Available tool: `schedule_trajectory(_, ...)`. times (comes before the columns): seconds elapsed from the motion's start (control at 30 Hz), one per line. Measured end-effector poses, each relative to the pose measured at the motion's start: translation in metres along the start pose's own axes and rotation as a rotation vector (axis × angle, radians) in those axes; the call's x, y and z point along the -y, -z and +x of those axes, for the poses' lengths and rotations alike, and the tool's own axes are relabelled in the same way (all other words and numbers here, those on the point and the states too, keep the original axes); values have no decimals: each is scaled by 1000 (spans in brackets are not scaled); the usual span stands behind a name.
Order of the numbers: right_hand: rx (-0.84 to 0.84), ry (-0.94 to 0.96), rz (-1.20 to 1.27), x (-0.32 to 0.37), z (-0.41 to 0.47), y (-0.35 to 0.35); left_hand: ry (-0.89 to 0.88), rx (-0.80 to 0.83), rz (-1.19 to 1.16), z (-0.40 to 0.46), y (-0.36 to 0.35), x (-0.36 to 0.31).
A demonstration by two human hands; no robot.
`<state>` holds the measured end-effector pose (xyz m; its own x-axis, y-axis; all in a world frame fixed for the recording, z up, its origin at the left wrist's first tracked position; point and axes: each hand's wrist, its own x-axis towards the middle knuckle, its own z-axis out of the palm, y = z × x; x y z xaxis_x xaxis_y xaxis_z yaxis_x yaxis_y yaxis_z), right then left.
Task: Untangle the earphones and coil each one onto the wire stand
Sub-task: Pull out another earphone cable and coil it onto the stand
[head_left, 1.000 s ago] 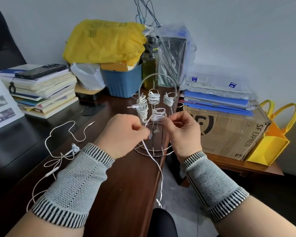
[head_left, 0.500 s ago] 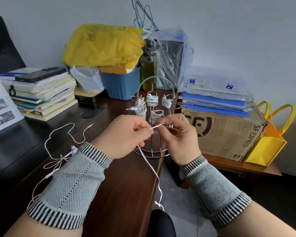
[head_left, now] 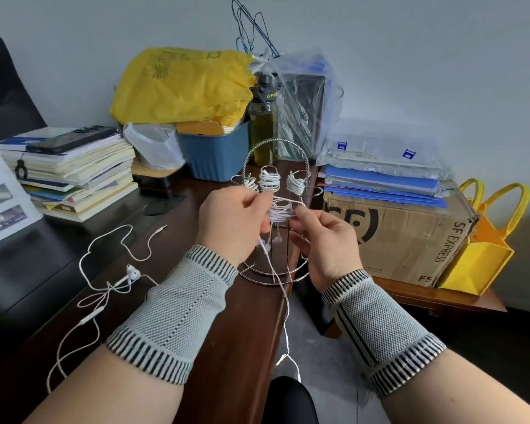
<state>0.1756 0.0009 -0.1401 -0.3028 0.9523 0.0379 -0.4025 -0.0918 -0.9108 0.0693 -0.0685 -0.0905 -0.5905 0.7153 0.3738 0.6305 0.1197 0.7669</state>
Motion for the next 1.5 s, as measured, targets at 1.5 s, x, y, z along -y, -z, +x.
schedule_trajectory(1.5,-10,371,-490,-6,7,-7,-67,164,-104,-15,-5,30)
